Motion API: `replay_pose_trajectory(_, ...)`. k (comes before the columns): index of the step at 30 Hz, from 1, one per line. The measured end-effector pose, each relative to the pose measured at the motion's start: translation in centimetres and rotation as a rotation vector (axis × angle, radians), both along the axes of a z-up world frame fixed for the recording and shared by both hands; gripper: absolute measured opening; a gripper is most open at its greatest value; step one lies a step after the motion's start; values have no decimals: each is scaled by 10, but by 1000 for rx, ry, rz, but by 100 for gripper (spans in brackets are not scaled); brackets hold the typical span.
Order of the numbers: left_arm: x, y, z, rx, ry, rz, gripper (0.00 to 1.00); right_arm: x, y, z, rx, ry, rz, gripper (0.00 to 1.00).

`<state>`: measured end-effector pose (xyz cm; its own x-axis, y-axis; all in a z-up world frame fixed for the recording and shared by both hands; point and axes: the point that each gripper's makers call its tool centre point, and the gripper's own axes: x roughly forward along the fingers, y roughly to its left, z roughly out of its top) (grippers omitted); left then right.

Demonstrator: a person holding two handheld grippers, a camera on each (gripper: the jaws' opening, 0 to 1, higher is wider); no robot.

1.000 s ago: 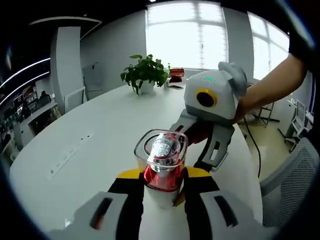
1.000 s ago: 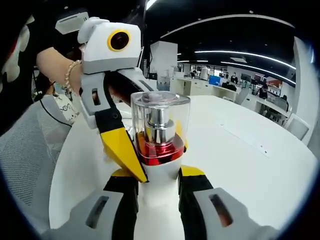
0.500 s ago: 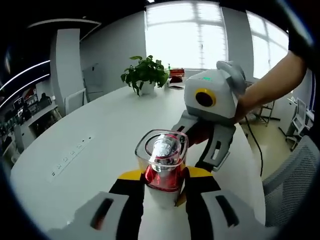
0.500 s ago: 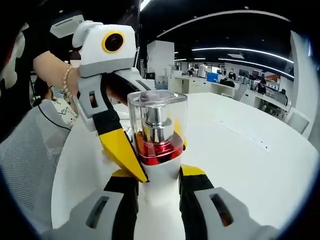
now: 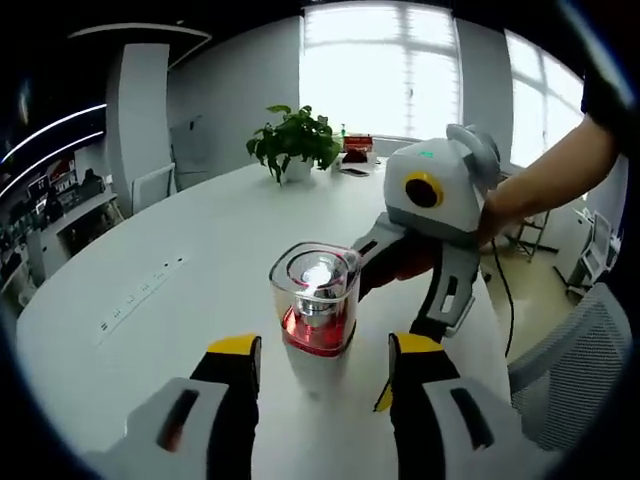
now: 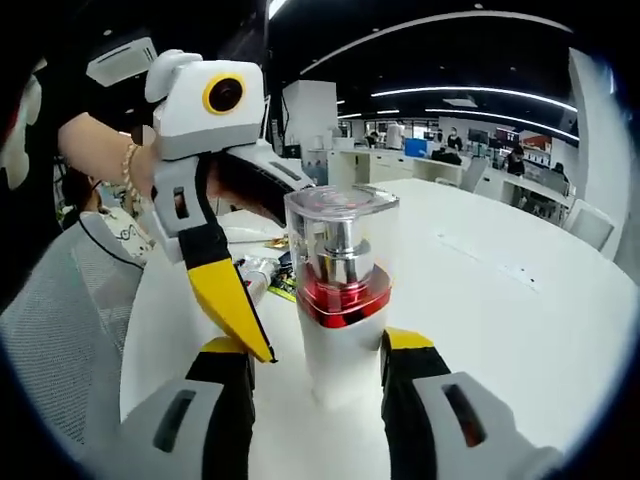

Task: Arrange the skincare products in the storage area until every visible bottle or jar stands upright without overlapping.

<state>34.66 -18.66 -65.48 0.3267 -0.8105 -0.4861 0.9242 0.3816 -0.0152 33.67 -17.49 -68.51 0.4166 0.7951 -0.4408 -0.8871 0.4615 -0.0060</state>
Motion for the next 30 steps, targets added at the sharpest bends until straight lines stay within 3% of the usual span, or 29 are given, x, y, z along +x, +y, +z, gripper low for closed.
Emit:
replay_pose_trajectory(15,-27,40,8,-25,77,112,65,-19,-5,11,7,-1,-75,69)
replay_pose_trajectory(23,-45,68,11,-48,93,184,79,-43,-2,21,47,-2,-116,71)
replay_pose_trajectory(26,-54,82,12,-56,96,215,80,-60,6,22,96,44,-132,72)
replay_pose_trajectory(30,-66,100,13,-54,95,264,83,-80,18,22,92,52,-128,74)
